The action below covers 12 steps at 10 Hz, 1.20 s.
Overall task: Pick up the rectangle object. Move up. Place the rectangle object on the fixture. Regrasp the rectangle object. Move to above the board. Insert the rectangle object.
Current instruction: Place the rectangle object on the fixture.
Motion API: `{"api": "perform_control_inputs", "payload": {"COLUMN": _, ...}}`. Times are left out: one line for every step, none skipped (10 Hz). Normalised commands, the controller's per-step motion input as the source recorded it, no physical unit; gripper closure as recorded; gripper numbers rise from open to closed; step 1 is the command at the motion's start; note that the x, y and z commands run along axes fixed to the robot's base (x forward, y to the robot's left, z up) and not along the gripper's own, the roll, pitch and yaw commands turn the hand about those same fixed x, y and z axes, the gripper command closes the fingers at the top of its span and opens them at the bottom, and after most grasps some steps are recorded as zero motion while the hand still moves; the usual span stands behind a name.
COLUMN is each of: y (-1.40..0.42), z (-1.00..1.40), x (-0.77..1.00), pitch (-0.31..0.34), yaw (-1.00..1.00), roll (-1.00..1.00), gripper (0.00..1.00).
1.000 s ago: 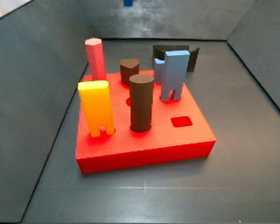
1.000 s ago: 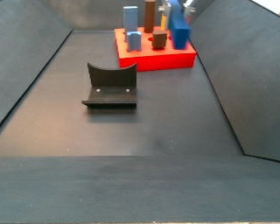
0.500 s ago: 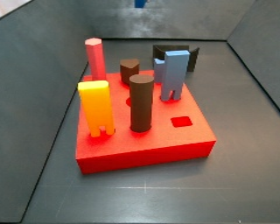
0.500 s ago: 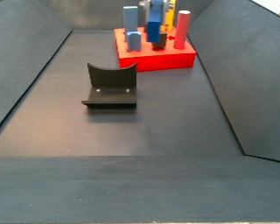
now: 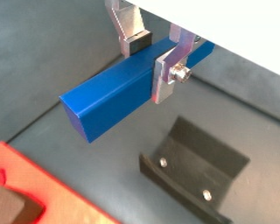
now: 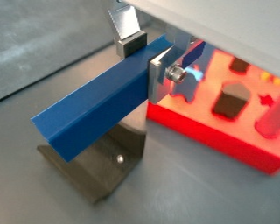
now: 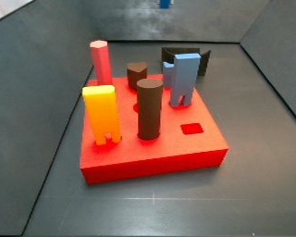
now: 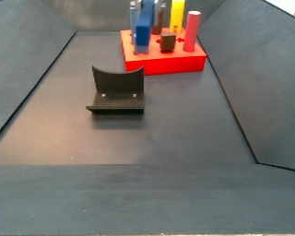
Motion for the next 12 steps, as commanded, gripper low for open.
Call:
{"api": "perform_control_inputs", "payload": {"y": 0.04, "z": -0.07, "x": 0.97, "pitch": -0.05, "yaw": 0.14, "roll": -1.0, "gripper": 1.0}}
{"api": "perform_control_inputs", "payload": {"y": 0.04, "z": -0.05, "x": 0.9, "pitch": -0.034, "yaw": 0.14, "roll": -1.0, "gripper": 1.0}}
{"api": "perform_control_inputs", "payload": {"y": 0.04, "z": -0.02, "x": 0.75, "pitch": 0.009, "yaw": 0.13, "roll": -1.0, "gripper": 1.0}}
{"api": "perform_control_inputs", "payload": {"y": 0.04, "z": -0.01, "x": 0.62, "pitch": 0.054, "yaw": 0.11, "roll": -1.0, "gripper": 1.0}}
{"api": "perform_control_inputs", "payload": {"y": 0.04, "z": -0.02, "x": 0.54, "pitch": 0.083, "yaw": 0.09, "roll": -1.0, "gripper": 1.0}}
{"api": "perform_control_inputs", "payload": {"y": 0.04, "z": -0.02, "x": 0.45, "pitch": 0.114, "yaw": 0.07, "roll": -1.0, "gripper": 1.0}}
{"api": "perform_control_inputs", "payload": {"y": 0.04, "z": -0.01, "x": 0.37, "pitch": 0.142, "yaw": 0.03, "roll": -0.95, "gripper": 1.0}}
{"api": "perform_control_inputs", "payload": {"y": 0.05, "z": -0.02, "x": 0.28, "pitch": 0.147, "yaw": 0.0, "roll": -0.77, "gripper": 1.0}}
{"api": "perform_control_inputs", "payload": {"y": 0.04, "z": -0.02, "x": 0.18, "pitch": 0.144, "yaw": -0.05, "roll": -0.55, "gripper": 1.0}}
{"api": "perform_control_inputs", "payload": {"y": 0.05, "z": -0.02, "x": 0.1, "pitch": 0.135, "yaw": -0.08, "roll": -0.37, "gripper": 1.0}}
{"api": "perform_control_inputs", "payload": {"y": 0.03, "z": 0.0, "x": 0.05, "pitch": 0.105, "yaw": -0.09, "roll": -0.24, "gripper": 1.0}}
{"api": "perform_control_inputs", "payload": {"y": 0.13, "z": -1.0, "x": 0.12, "pitch": 0.275, "yaw": -0.02, "roll": -1.0, "gripper": 1.0}}
